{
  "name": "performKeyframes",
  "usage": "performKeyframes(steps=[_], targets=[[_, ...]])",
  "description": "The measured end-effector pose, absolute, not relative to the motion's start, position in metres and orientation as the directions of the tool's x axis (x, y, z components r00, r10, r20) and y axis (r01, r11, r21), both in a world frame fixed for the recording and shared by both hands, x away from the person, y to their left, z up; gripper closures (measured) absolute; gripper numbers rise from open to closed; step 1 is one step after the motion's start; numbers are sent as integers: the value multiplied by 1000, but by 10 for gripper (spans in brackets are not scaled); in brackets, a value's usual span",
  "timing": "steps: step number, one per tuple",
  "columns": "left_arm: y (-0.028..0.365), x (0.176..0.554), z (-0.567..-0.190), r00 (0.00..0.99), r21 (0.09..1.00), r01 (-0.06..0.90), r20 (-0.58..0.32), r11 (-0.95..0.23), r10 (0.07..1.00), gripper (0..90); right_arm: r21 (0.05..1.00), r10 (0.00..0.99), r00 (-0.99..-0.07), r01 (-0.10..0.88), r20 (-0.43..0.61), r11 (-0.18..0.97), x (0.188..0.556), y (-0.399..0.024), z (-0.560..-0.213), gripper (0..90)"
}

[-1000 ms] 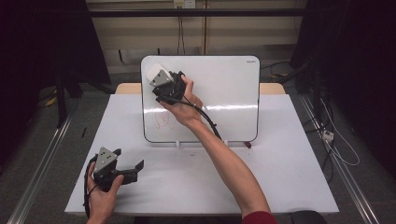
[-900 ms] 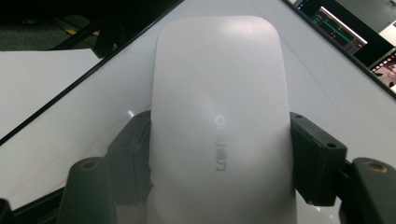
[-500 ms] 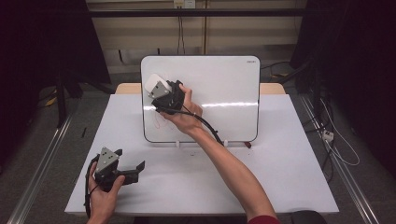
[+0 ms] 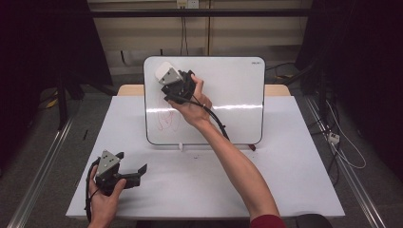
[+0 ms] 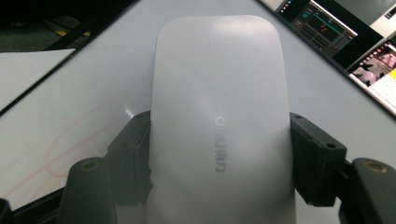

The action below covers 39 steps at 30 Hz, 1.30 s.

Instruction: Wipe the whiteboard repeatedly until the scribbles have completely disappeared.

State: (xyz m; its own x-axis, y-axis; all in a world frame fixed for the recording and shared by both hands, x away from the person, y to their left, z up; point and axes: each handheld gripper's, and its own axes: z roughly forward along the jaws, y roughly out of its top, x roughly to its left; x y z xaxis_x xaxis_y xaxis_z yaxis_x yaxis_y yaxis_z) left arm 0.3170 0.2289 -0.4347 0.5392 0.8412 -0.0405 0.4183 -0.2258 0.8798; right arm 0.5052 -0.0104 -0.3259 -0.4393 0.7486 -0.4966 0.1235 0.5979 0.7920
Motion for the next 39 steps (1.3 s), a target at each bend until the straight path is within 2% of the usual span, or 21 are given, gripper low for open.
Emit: performKeyframes(steps=[8, 27, 30, 39], targets=[[228, 317, -435, 542, 880, 419, -45, -224, 839, 48, 796, 768, -403, 139, -498, 588, 507, -17, -319, 315], [225, 318, -436, 548, 873, 421, -29, -246, 836, 48, 727, 662, -504, 92, -555, 680, 467, 6, -366, 315], [225, 319, -436, 547, 874, 421, -31, -242, 837, 48, 733, 665, -521, 105, -535, 672, 470, 4, -364, 315], [227, 318, -435, 546, 876, 420, -34, -238, 837, 48, 784, 739, -467, 142, -485, 604, 493, -9, -337, 314]])
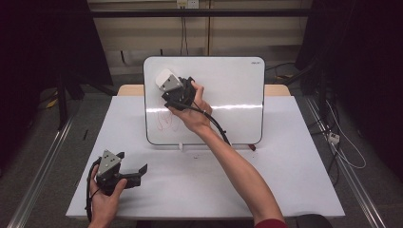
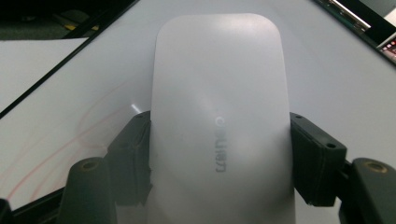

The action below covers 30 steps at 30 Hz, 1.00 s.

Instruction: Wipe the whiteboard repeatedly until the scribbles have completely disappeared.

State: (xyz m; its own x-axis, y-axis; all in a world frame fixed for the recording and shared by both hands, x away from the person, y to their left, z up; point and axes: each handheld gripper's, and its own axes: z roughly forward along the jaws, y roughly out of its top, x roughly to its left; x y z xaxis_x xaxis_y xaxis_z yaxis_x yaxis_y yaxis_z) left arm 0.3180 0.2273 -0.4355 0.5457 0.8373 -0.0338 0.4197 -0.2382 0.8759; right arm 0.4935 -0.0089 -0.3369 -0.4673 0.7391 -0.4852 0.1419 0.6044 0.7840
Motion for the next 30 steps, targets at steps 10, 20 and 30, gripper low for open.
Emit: performKeyframes(steps=[10, 20, 30], targets=[[227, 318, -435, 546, 877, 418, -34, -237, 837, 48, 793, 759, -423, 137, -495, 593, 499, -12, -329, 314], [226, 317, -435, 542, 877, 416, -26, -241, 840, 48, 748, 690, -477, 95, -545, 656, 479, 6, -355, 315], [225, 318, -435, 544, 877, 415, -25, -243, 838, 48, 698, 615, -525, 56, -588, 714, 461, 21, -376, 314]])
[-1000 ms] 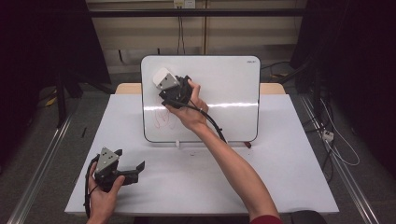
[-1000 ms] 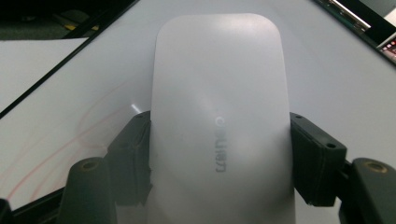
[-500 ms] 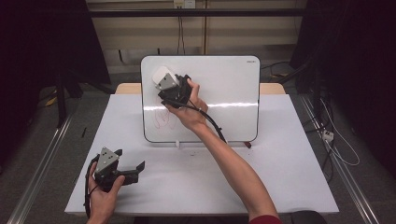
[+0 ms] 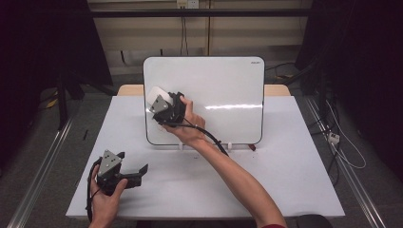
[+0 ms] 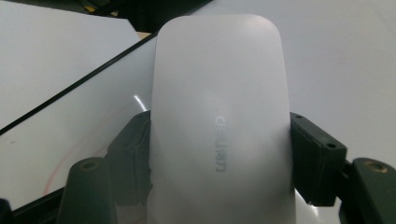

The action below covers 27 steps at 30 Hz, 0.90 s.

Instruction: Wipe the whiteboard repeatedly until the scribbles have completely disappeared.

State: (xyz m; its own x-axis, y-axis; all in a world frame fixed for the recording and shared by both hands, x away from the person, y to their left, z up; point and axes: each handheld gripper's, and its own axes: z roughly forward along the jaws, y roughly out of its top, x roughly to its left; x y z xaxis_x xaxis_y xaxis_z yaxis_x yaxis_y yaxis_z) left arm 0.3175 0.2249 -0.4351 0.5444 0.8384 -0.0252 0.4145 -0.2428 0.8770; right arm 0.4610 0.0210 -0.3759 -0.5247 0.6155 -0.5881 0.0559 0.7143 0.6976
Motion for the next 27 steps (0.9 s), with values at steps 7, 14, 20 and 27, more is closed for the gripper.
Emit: performKeyframes(steps=[7, 14, 20, 27], targets=[[226, 318, -435, 543, 876, 417, -28, -241, 839, 48, 703, 618, -539, 65, -573, 709, 465, 21, -374, 314], [227, 317, -435, 543, 877, 417, -31, -237, 839, 48, 726, 657, -511, 88, -554, 682, 479, 14, -357, 314], [228, 317, -435, 541, 879, 415, -31, -235, 841, 48, 754, 693, -484, 100, -533, 649, 493, 2, -339, 314], [226, 317, -435, 545, 878, 414, -28, -240, 838, 48, 751, 693, -470, 92, -546, 654, 485, 7, -348, 314]])
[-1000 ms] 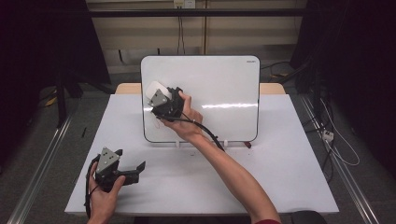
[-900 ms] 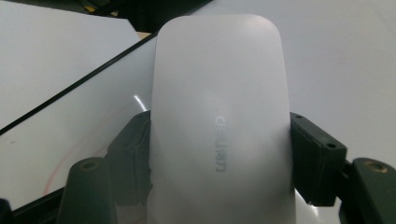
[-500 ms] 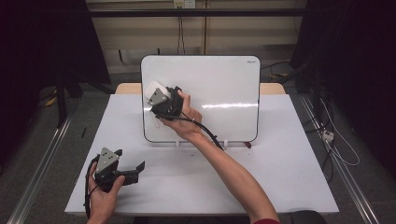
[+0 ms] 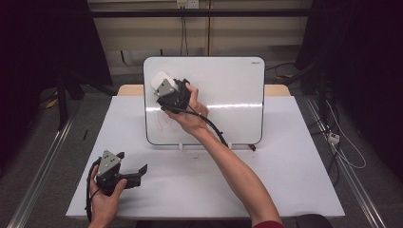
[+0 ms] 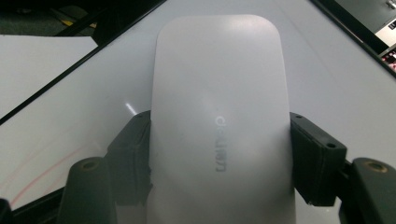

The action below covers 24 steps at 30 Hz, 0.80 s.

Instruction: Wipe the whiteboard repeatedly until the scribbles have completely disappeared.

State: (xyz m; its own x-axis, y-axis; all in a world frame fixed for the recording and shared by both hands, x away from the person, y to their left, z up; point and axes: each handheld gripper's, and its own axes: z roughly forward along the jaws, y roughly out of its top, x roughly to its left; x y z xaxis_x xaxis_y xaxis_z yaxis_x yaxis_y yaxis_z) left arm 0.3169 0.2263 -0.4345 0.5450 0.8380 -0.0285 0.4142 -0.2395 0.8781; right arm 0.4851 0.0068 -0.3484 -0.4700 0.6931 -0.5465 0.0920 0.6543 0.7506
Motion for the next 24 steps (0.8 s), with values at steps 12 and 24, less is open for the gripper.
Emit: performKeyframes(steps=[12, 24], targets=[[224, 317, -435, 548, 873, 414, -13, -257, 836, 49, 695, 605, -530, 41, -594, 718, 455, 20, -384, 314], [227, 317, -436, 540, 873, 418, -17, -250, 841, 49, 685, 590, -551, 45, -590, 727, 452, 16, -386, 314]])
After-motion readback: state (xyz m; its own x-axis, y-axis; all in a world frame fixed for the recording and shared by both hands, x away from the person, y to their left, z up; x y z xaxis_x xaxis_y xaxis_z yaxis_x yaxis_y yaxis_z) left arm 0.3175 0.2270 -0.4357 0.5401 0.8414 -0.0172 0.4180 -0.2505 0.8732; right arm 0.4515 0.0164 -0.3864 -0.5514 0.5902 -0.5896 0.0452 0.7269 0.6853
